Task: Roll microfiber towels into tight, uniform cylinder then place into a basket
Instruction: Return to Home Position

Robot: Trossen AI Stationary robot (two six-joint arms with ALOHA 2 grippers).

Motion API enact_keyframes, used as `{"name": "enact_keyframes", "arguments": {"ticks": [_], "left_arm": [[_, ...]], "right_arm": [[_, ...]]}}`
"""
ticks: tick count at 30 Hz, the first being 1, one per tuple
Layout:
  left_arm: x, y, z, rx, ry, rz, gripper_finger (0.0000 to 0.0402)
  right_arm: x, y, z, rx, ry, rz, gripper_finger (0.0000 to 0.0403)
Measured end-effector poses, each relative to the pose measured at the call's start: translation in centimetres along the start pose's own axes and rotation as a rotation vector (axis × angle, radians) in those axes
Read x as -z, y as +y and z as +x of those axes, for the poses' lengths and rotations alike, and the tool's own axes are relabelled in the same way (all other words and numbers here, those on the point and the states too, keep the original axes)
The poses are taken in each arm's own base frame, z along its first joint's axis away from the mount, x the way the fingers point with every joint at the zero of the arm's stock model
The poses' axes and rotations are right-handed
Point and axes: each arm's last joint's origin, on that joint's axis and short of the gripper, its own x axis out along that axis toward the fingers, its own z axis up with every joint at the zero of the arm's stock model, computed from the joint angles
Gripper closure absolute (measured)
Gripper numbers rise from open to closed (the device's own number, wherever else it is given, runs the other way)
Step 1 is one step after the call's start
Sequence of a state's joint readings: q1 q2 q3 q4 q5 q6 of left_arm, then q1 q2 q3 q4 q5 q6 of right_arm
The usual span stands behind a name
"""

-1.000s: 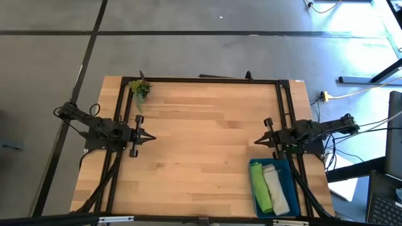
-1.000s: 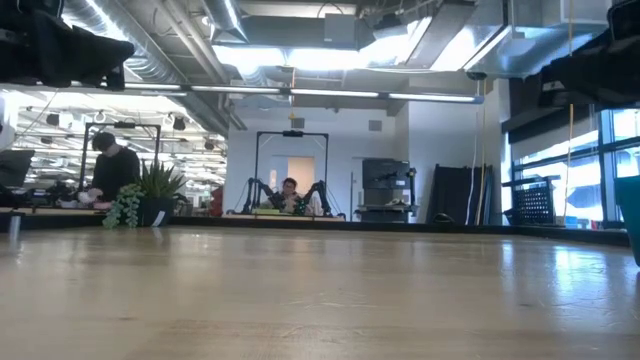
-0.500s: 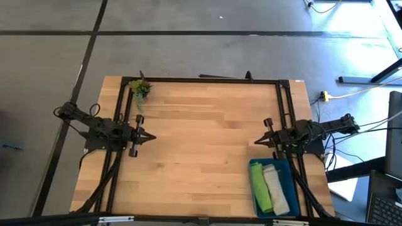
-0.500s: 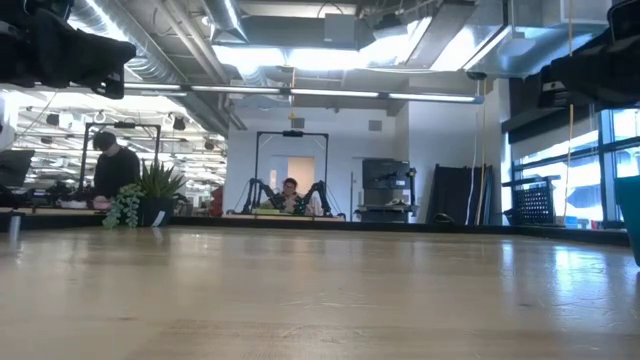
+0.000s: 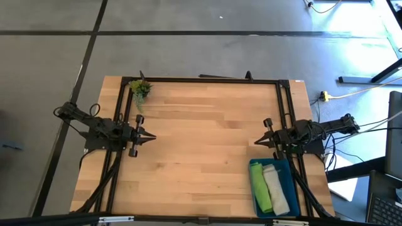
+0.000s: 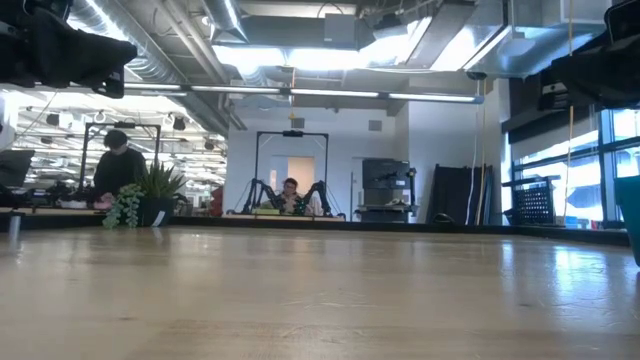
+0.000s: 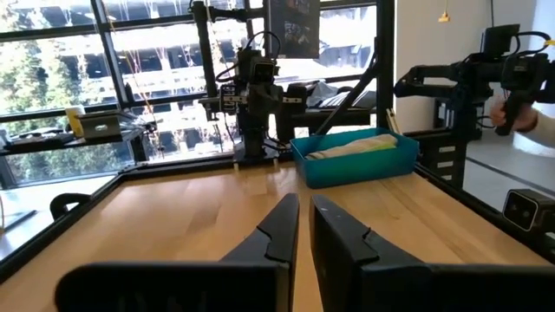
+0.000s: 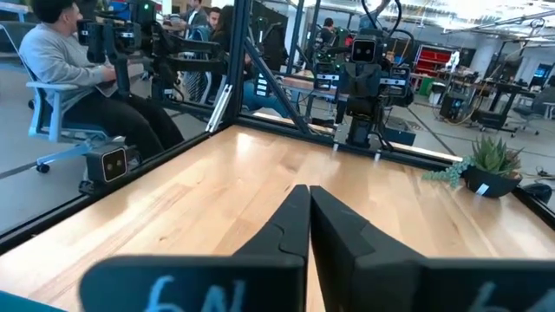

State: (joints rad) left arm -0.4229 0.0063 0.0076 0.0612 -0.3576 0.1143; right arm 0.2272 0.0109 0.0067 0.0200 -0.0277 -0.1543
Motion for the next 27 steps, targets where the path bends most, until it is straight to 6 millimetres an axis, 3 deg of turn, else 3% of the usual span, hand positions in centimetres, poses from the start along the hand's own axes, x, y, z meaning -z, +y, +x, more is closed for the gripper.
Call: {"name": "enact_keyframes", "arguments": {"ticks": [9, 27], "left_arm": [[0.00, 0.00, 0.00, 0.000, 0.000, 0.000, 0.0387], [-0.01, 0.00, 0.00, 0.000, 0.000, 0.001, 0.0390]], "right_arm": [[0.00, 0.00, 0.00, 0.000, 0.001, 0.097, 0.0387], [0.01, 0.00, 0.00, 0.000, 0.001, 0.098, 0.0386]]}}
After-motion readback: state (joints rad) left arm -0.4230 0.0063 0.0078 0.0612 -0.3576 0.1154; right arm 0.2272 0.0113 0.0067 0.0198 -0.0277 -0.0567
